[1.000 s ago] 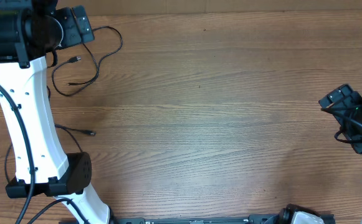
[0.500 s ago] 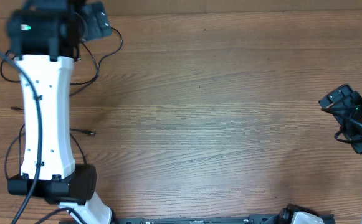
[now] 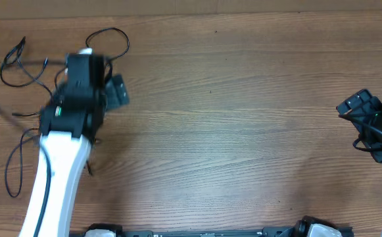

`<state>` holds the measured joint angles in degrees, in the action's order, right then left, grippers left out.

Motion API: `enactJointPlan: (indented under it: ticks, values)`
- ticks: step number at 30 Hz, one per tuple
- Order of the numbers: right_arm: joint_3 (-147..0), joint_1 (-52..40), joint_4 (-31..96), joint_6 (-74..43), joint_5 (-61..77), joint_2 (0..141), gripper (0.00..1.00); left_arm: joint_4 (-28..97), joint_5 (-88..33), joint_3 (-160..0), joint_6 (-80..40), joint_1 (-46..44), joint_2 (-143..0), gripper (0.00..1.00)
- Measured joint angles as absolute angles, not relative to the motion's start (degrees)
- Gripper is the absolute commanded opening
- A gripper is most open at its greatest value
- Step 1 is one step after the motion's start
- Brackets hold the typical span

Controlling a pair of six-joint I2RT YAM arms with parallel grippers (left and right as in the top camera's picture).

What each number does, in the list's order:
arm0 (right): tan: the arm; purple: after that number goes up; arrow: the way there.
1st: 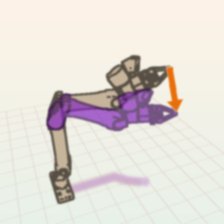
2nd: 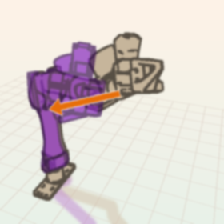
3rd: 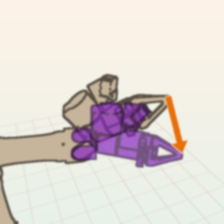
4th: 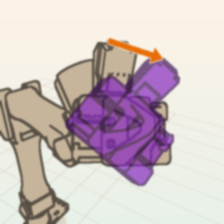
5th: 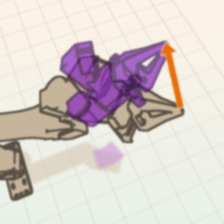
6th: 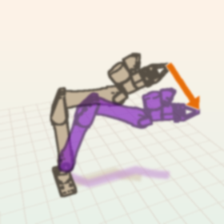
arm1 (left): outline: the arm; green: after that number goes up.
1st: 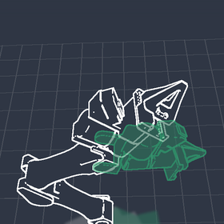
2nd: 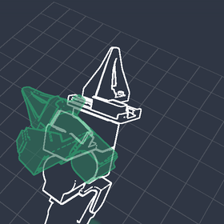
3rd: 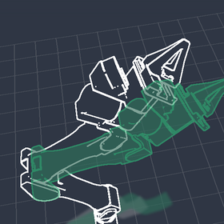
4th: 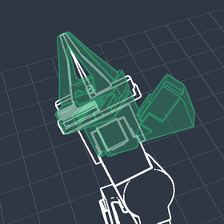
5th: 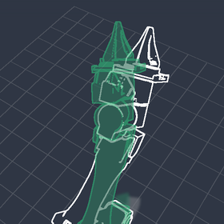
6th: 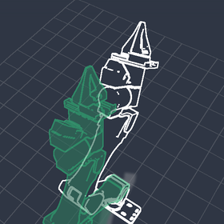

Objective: Untangle cables

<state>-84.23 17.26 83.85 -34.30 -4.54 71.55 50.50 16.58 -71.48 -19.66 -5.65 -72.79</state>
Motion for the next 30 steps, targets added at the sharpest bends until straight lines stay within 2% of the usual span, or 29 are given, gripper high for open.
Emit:
enactJointPlan:
  ticks: [9,23,30]
  values:
    - [-84.2,17.3,83.8,-34.3,-4.5,71.5,1.0,51.9,14.9,-59.2,-21.8,-5.7,-56.9,0.99]
    - [-84.2,17.3,83.8,-34.3,-4.5,71.5,1.0,49.8,4.7,-43.8,-25.4,-5.7,-29.0,1.0]
    - [-84.2,17.3,83.8,-34.3,-4.5,71.6,1.0,56.8,0.4,-43.0,-25.6,-5.7,-25.1,0.99]
